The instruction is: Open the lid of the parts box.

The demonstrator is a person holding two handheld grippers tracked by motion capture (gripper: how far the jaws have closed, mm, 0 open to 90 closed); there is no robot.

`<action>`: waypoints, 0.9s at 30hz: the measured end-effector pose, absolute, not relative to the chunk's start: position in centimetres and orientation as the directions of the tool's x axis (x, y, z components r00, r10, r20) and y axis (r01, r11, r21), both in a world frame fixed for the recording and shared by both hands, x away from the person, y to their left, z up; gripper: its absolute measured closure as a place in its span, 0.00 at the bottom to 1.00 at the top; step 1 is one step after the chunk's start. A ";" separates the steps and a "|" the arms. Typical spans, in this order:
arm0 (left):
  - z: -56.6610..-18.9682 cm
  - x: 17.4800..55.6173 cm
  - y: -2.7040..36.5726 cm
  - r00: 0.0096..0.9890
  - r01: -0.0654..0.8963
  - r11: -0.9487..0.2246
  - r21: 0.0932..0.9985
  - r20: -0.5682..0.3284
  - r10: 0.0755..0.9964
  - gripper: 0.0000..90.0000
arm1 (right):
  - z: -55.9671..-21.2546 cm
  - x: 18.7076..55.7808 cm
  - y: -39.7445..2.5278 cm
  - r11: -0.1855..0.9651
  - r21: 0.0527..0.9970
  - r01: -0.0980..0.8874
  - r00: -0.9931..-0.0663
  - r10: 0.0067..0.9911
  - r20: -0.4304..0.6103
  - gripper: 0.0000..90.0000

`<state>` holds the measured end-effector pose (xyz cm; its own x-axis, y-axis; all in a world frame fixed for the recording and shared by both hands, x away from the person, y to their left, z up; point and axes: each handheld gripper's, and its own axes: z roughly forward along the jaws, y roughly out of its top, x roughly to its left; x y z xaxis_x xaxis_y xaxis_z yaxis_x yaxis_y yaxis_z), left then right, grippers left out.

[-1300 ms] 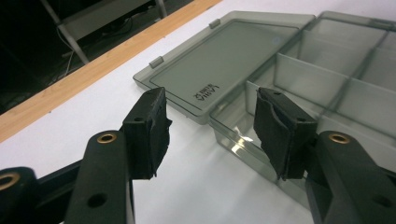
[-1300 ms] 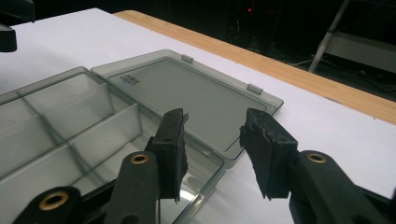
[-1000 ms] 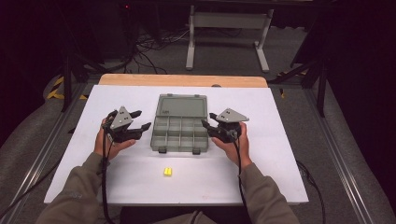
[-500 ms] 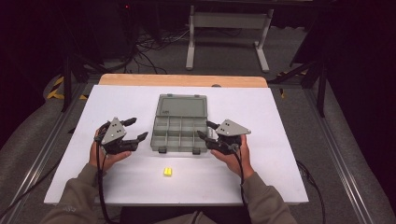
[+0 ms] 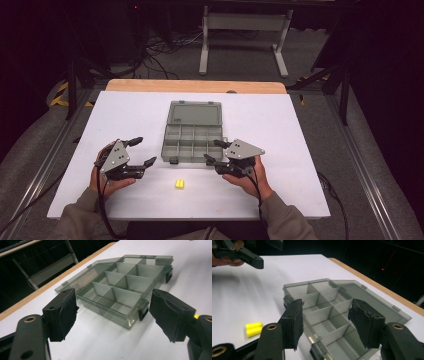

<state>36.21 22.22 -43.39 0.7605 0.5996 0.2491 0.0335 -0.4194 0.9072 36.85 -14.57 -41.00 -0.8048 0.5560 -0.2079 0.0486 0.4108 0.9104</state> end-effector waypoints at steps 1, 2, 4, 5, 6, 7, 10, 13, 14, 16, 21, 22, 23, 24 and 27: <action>-43.5 36.0 22.3 0.763 0.029 -0.423 0.906 0.254 0.595 0.25 | -41.1 36.6 -14.4 0.415 0.908 0.050 -0.814 0.543 -0.204 0.48; -43.5 35.8 22.5 0.766 0.029 -0.426 0.904 0.254 0.590 0.24 | -41.2 36.5 -14.2 0.424 0.904 0.047 -0.822 0.531 -0.206 0.48; -43.7 35.4 22.7 0.768 0.037 -0.417 0.908 0.241 0.594 0.23 | -41.4 36.1 -13.9 0.433 0.900 0.046 -0.836 0.510 -0.202 0.48; -43.8 35.3 22.8 0.773 0.040 -0.413 0.910 0.234 0.590 0.23 | -41.4 36.0 -13.8 0.434 0.899 0.048 -0.841 0.503 -0.198 0.48; -43.9 35.0 22.9 0.774 0.040 -0.419 0.907 0.237 0.588 0.23 | -41.4 35.9 -13.8 0.434 0.900 0.047 -0.846 0.496 -0.195 0.48; -44.0 34.8 23.0 0.771 0.042 -0.423 0.905 0.239 0.590 0.22 | -41.5 35.8 -13.7 0.434 0.900 0.050 -0.852 0.489 -0.189 0.48; -44.2 34.2 23.3 0.771 0.046 -0.422 0.905 0.236 0.591 0.21 | -41.6 35.3 -13.3 0.453 0.891 0.041 -0.869 0.457 -0.192 0.48; -44.6 33.3 23.7 0.771 0.058 -0.429 0.902 0.233 0.593 0.19 | -41.9 34.9 -13.0 0.468 0.883 0.038 -0.888 0.421 -0.185 0.47; -44.8 33.1 23.8 0.772 0.060 -0.429 0.901 0.231 0.592 0.19 | -42.0 34.8 -12.8 0.480 0.877 0.034 -0.893 0.409 -0.189 0.47; -45.0 32.8 24.0 0.776 0.068 -0.427 0.901 0.221 0.590 0.18 | -42.3 34.6 -12.5 0.493 0.870 0.034 -0.905 0.384 -0.182 0.47; -45.8 31.6 24.6 0.784 0.096 -0.430 0.898 0.197 0.588 0.15 | -43.4 34.6 -11.3 0.531 0.846 0.045 -0.932 0.327 -0.156 0.44; -45.9 31.4 24.7 0.787 0.101 -0.437 0.894 0.197 0.585 0.13 | -43.7 34.7 -11.0 0.544 0.838 0.042 -0.936 0.315 -0.157 0.43; -46.1 31.4 24.8 0.789 0.108 -0.437 0.893 0.191 0.584 0.11 | -43.9 34.8 -10.7 0.549 0.834 0.049 -0.941 0.305 -0.146 0.41; -46.2 31.3 24.9 0.789 0.114 -0.440 0.891 0.188 0.585 0.09 | -44.2 35.0 -10.5 0.554 0.830 0.060 -0.947 0.296 -0.129 0.37; -46.6 31.1 25.3 0.789 0.125 -0.443 0.888 0.182 0.587 0.05 | -44.9 35.2 -9.7 0.581 0.810 0.075 -0.954 0.279 -0.112 0.33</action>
